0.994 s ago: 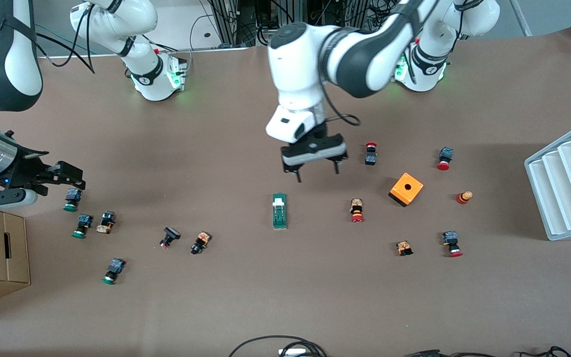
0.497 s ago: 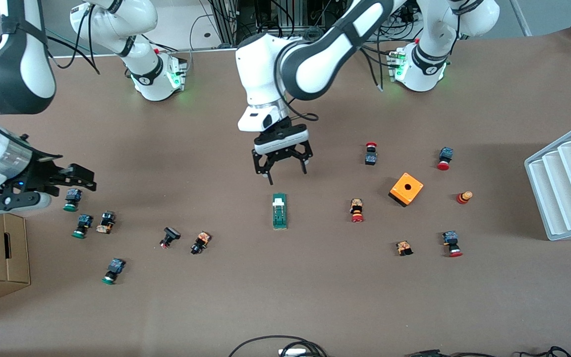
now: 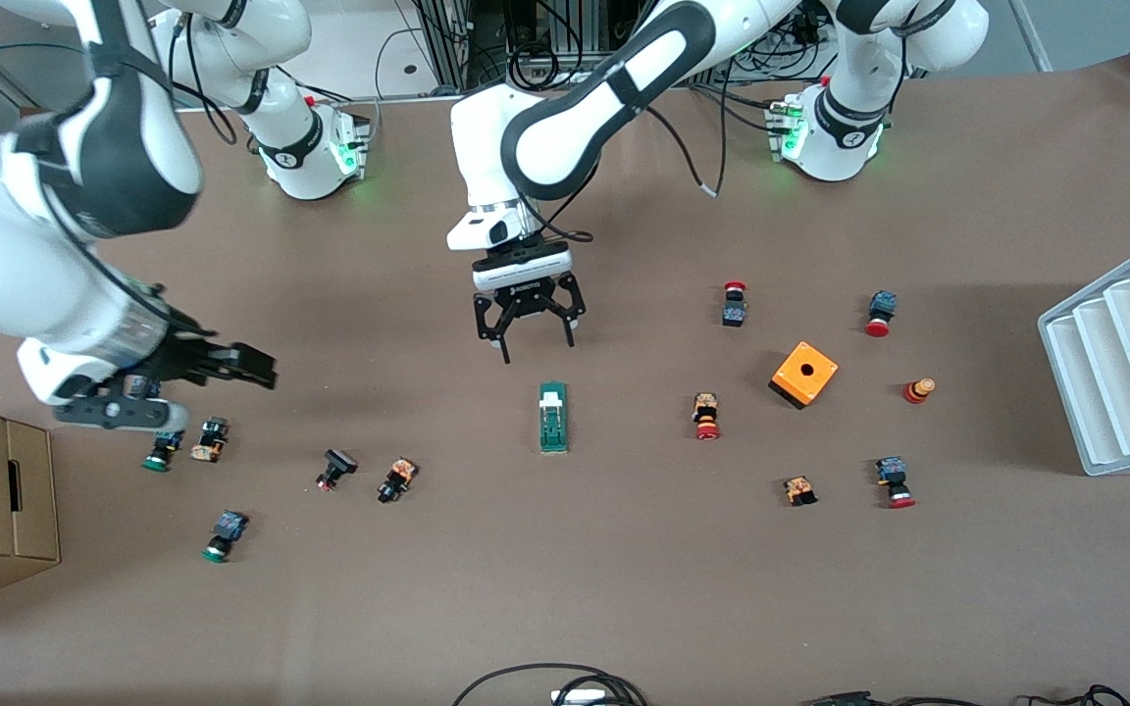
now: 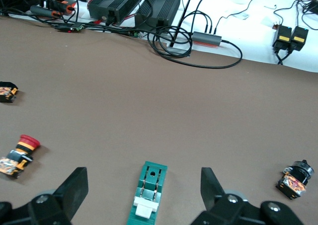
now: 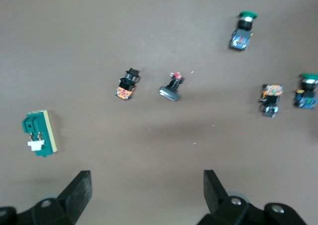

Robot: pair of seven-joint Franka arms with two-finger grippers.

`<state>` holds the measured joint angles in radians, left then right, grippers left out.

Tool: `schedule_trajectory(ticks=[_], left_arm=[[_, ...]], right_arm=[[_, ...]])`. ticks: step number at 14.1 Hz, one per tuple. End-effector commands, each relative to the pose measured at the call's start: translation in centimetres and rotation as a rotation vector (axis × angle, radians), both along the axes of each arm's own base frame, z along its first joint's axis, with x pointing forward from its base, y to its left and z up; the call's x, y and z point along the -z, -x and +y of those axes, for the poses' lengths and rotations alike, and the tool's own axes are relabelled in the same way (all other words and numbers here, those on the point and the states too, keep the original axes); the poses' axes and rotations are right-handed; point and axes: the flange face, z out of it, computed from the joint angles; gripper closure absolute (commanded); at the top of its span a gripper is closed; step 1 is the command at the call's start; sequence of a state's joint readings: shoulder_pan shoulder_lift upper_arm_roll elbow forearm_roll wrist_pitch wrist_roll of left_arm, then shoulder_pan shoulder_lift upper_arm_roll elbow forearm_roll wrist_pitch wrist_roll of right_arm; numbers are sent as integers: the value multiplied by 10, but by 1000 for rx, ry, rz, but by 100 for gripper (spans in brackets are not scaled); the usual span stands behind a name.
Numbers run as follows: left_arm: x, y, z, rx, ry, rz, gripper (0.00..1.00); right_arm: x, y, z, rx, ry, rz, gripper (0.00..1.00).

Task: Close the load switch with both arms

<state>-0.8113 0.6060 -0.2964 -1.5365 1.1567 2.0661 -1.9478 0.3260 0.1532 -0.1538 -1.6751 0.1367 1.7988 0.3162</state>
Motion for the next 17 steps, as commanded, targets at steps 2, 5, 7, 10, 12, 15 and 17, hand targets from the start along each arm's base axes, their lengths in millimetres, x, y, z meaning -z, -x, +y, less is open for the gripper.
schedule_trajectory(ticks=[2, 5, 7, 10, 12, 15, 17], left_arm=[[35, 17, -12, 66, -24, -111, 0], [61, 26, -7, 70, -31, -157, 0], [85, 32, -4, 55, -45, -213, 0], [122, 42, -2, 39, -80, -258, 0], [147, 49, 1, 21, -113, -319, 0], [153, 66, 0, -3, -116, -365, 0], [156, 78, -1, -6, -155, -415, 0]], right_arm=[[12, -21, 33, 170, -68, 44, 0], [17, -30, 47, 291, -108, 73, 0], [21, -25, 72, 370, -96, 95, 0], [35, -24, 109, 526, -117, 107, 0], [43, -23, 135, 642, -158, 137, 0], [57, -14, 177, 789, -150, 154, 1], [65, -10, 200, 888, -154, 147, 1]])
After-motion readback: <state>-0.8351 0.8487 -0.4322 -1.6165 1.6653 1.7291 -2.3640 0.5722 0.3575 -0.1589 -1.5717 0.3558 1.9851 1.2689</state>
